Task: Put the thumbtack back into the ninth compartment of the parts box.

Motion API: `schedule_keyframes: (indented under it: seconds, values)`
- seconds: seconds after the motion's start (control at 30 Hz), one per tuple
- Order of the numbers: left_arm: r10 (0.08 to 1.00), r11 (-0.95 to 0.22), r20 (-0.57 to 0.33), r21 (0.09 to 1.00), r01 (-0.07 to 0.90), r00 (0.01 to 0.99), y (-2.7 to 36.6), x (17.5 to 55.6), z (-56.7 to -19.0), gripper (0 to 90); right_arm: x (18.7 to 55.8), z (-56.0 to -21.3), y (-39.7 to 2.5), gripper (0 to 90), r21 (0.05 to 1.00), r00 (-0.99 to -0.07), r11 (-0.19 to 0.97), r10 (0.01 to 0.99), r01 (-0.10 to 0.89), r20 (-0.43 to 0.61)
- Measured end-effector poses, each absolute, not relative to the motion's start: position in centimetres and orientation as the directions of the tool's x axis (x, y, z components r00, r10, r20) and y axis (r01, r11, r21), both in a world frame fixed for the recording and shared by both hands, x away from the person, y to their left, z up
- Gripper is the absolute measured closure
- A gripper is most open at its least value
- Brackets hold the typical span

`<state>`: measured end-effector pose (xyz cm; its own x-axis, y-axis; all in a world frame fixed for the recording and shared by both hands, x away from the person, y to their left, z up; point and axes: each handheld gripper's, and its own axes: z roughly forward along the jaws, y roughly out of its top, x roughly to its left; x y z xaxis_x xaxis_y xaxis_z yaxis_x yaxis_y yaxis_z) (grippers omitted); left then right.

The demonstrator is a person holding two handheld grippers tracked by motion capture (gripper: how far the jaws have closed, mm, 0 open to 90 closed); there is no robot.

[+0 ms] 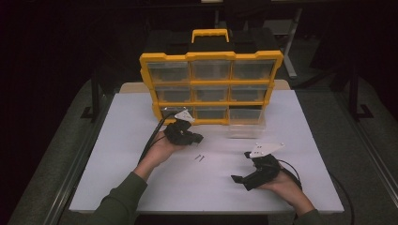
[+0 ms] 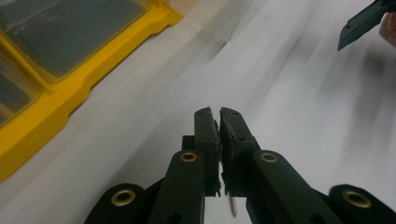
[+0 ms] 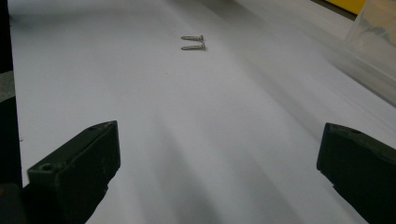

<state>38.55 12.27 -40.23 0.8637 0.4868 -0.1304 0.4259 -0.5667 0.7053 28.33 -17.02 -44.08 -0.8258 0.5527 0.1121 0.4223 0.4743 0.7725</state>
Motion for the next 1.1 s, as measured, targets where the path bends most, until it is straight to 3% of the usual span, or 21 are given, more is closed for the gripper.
schedule_keyframes:
  seconds: [1.1]
  values:
    - [0.412,-0.577,-0.116,0.734,0.358,0.904,7.5,41.1,-35.2,86.6,28.2,-44.0,-17.1,0.0,0.775,-0.829,0.472,0.546,0.421,0.118]
